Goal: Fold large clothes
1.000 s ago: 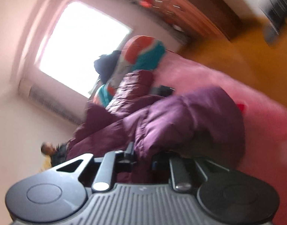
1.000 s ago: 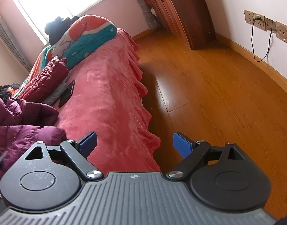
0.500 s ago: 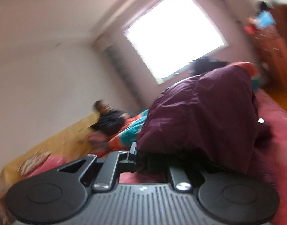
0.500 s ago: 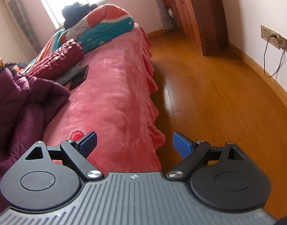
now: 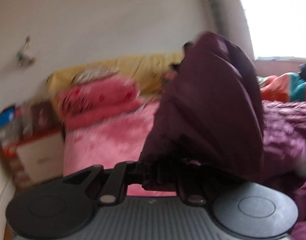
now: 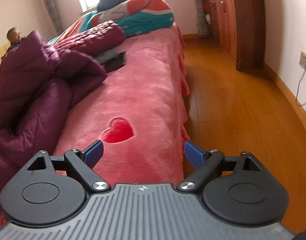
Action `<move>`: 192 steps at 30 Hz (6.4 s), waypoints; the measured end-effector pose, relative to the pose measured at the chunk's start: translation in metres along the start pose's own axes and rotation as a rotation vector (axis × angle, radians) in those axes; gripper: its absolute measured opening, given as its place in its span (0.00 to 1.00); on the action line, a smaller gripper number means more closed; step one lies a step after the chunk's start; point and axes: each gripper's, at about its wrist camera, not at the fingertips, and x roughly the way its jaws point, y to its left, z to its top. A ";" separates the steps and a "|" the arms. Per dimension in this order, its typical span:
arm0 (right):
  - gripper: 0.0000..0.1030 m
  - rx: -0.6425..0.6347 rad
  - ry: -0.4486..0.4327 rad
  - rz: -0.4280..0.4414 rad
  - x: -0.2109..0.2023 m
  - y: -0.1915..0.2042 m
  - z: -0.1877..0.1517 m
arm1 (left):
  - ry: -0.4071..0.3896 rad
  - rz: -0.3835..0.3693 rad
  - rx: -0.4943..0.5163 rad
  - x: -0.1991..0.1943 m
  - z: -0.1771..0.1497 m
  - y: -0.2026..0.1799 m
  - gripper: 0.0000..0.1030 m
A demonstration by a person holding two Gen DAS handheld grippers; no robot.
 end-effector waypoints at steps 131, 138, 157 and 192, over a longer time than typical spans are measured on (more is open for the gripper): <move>1.00 -0.317 -0.280 0.347 0.108 0.142 0.046 | 0.117 -0.629 -0.597 -0.073 -0.020 0.028 0.13; 1.00 -0.363 -0.323 0.380 0.123 0.153 0.057 | 0.204 -0.658 -0.555 -0.070 -0.040 0.017 0.56; 0.08 -0.367 -0.367 0.390 0.064 0.141 0.090 | 0.262 -0.701 -0.654 -0.088 -0.033 0.011 0.13; 1.00 -0.704 -0.339 0.037 0.072 0.177 -0.023 | 0.180 -0.791 -0.884 -0.028 -0.069 0.032 0.11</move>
